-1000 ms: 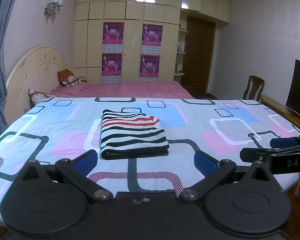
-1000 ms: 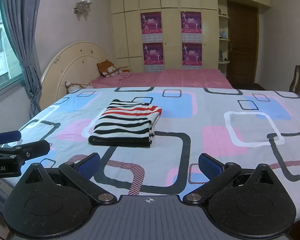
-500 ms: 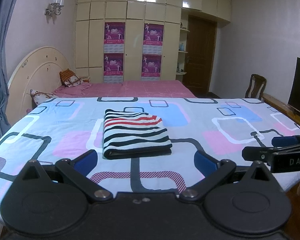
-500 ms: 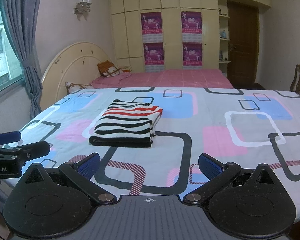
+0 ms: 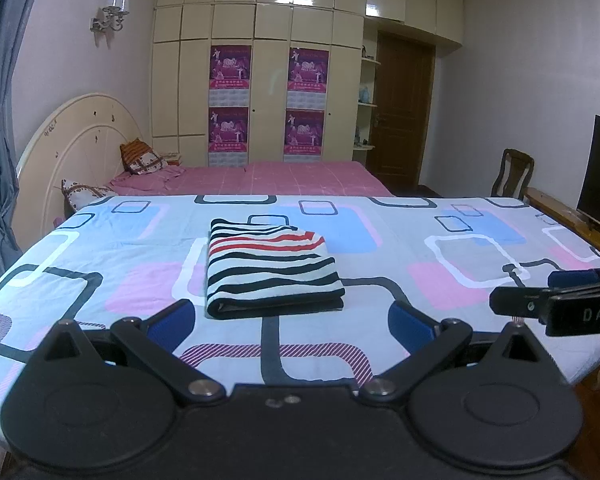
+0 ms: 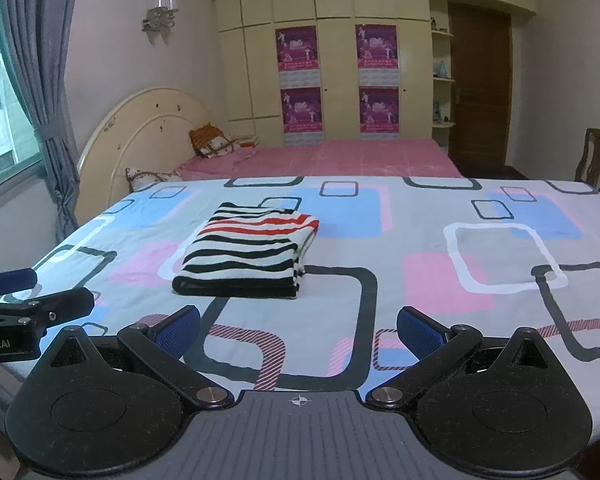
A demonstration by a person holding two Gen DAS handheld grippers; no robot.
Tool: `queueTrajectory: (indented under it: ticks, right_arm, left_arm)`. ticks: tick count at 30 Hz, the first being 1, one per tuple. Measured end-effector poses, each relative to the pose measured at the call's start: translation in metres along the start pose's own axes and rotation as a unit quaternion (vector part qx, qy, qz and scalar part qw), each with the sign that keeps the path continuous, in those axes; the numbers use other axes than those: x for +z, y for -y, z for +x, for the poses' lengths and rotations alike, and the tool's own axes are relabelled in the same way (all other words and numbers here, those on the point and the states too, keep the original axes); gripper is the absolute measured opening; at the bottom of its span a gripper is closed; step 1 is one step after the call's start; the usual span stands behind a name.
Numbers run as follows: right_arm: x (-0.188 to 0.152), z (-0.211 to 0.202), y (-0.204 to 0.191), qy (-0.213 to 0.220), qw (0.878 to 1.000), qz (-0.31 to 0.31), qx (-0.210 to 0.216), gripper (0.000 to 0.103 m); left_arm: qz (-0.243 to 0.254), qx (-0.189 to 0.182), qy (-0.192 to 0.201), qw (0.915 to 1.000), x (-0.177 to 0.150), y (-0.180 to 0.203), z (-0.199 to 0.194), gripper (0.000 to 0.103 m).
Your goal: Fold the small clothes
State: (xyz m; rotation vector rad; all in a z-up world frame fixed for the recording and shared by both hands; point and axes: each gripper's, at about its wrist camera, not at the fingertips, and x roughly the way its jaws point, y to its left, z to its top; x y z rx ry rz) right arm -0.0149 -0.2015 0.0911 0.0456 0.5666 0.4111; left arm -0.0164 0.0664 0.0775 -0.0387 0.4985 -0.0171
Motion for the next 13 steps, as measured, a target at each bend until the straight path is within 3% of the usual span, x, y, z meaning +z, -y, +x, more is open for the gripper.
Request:
queueTrajectory:
  ticks: [13]
  right_arm:
    - [-0.0004, -0.0007, 0.0012, -0.001, 1.000, -0.001, 0.003, 0.103]
  left_arm:
    - [0.009, -0.008, 0.000, 0.9999, -0.0019, 0.0054, 0.0030, 0.103]
